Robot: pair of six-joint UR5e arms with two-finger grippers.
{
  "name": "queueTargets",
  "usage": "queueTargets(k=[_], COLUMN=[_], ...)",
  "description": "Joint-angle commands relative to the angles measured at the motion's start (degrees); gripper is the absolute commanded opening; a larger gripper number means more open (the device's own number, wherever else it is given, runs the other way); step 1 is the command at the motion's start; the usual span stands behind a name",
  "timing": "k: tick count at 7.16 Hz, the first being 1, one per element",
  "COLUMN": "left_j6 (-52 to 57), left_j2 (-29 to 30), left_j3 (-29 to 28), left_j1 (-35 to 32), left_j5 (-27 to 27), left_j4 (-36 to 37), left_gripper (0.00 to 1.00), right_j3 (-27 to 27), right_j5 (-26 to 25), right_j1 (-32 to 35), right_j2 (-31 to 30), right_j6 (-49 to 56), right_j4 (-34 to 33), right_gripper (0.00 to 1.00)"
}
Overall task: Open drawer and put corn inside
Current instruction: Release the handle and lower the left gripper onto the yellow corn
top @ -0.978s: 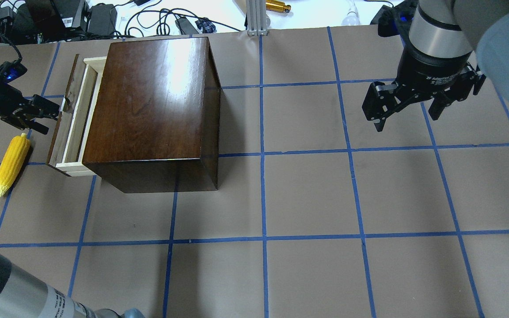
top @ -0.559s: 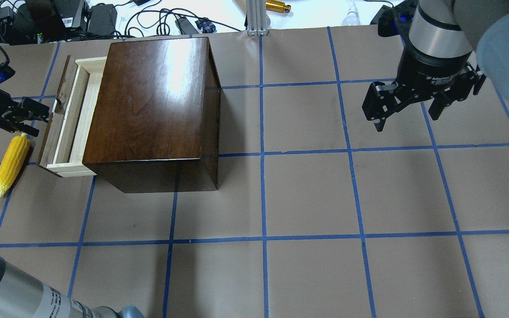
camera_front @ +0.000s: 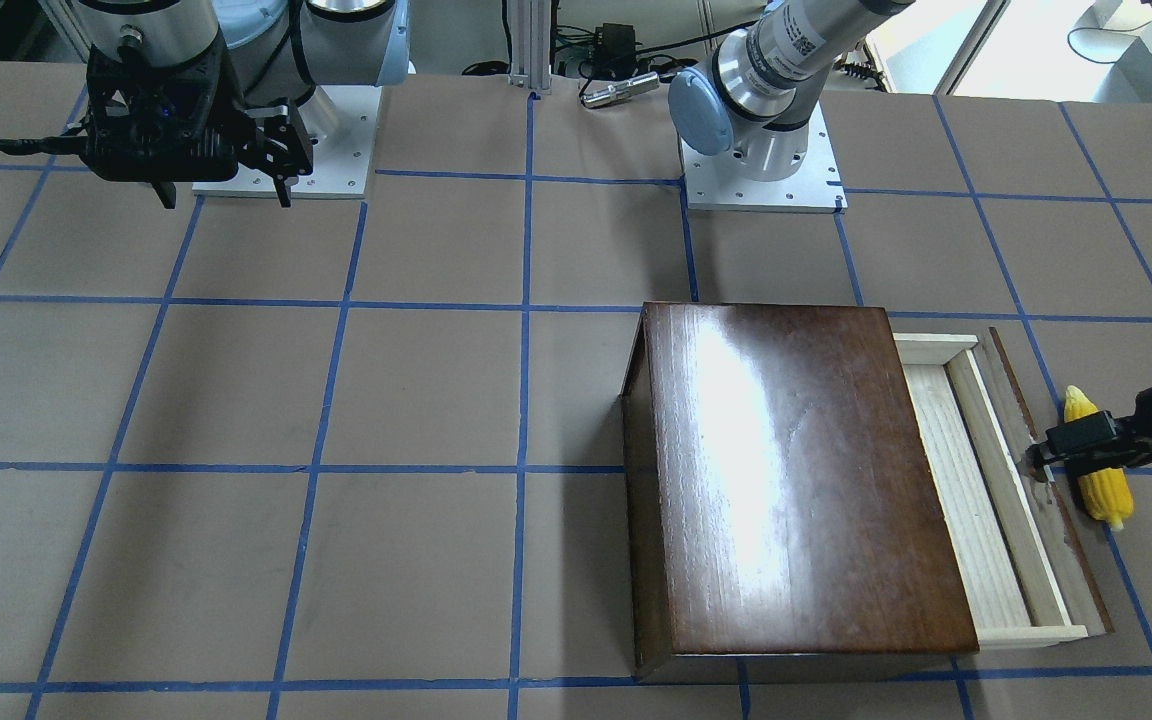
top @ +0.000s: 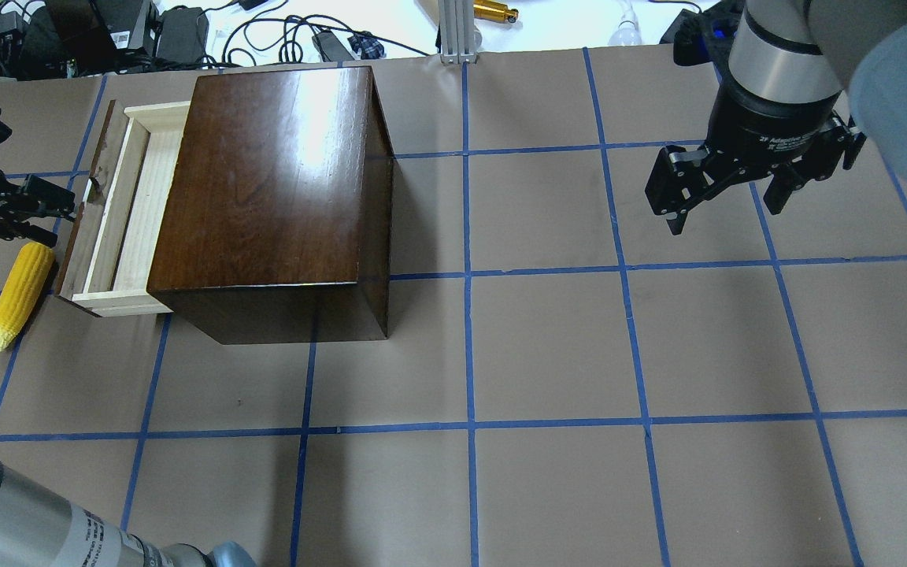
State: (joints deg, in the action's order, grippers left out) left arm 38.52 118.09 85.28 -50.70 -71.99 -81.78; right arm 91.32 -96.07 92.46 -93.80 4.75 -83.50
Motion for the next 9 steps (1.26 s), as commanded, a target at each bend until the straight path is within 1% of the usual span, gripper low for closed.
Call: queueTargets(k=[1,2,3,4,5,6,7,8,9], left_j6=[-0.2,-0.3,-0.3,0.1,0.6,4.4,7.0,7.1,8.1], left_j2=[-1.3,-1.8,-2.3,-2.2,-1.8,-1.1,-0.6,0.1,1.3], left_j3=[-0.6,-2.0,-3.5,-4.0,-4.0,-3.6,-3.1,-2.3,-1.1], left_j1=[-0.1,-0.1,-0.1,0.0,0.1,0.1,1.5,3.1,3.3], left_j5=[0.0,0.0,-1.3,-8.4,-13.3,-16.2,-18.5,-18.7,-18.7], left_j4=[0.0,-0.1,-0.7,-0.7,0.1,1.7,5.3,6.0,9.5], left_gripper=[1.0,1.0,1.0,1.0,1.0,1.0,1.0,1.0,1.0], right_j3=[0.0,0.0,0.0,0.0,0.0,0.0,0.0,0.0,0.0], right_j5=[0.0,0.0,0.1,0.0,0.0,0.0,0.0,0.0,0.0], right_j1=[0.0,0.0,0.0,0.0,0.0,0.0,0.0,0.0,0.0], right_j2=[0.0,-0.1,-0.1,0.0,0.0,0.0,-0.1,0.0,-0.1], right_j6=[0.0,0.0,0.0,0.0,0.0,0.1,0.1,0.1,0.0], right_j4=[0.0,0.0,0.0,0.0,0.0,0.0,0.0,0.0,0.0], right_gripper=[1.0,1.0,1.0,1.0,1.0,1.0,1.0,1.0,1.0])
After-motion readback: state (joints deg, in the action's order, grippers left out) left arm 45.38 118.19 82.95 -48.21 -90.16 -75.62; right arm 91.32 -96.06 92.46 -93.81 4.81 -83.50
